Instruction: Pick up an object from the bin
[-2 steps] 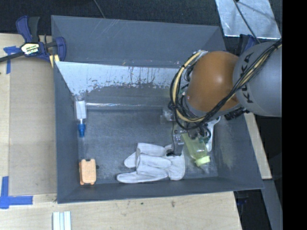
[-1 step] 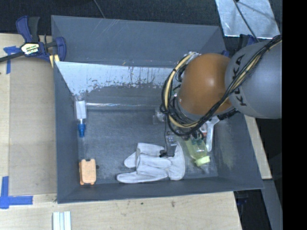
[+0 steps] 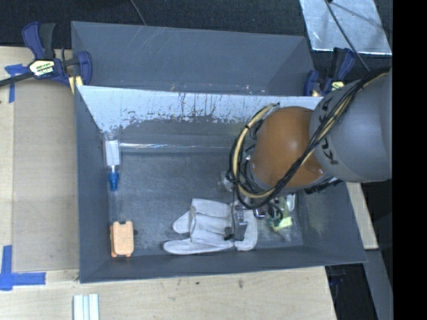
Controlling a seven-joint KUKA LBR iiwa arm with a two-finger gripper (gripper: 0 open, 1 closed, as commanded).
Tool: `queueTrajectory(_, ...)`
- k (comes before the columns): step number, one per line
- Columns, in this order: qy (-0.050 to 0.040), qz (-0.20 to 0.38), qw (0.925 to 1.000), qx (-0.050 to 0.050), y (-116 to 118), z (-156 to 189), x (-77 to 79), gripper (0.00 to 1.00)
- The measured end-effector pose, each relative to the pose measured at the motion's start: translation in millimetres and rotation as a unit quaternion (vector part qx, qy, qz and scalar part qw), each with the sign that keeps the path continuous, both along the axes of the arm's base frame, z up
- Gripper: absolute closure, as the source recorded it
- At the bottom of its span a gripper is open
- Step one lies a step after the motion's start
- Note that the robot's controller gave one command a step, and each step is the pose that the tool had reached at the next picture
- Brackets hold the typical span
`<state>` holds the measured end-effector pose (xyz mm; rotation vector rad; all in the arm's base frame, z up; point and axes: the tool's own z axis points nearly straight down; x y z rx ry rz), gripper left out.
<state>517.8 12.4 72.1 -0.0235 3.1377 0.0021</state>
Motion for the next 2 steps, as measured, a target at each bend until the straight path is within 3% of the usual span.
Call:
queueTrajectory(1,-0.0018,-0.019,0.9998,0.001,39.1,1.5,-8.4,1.0)
queueTrajectory(2,-0.0018,-0.019,0.9998,0.001,39.1,1.5,-8.4,1.0)
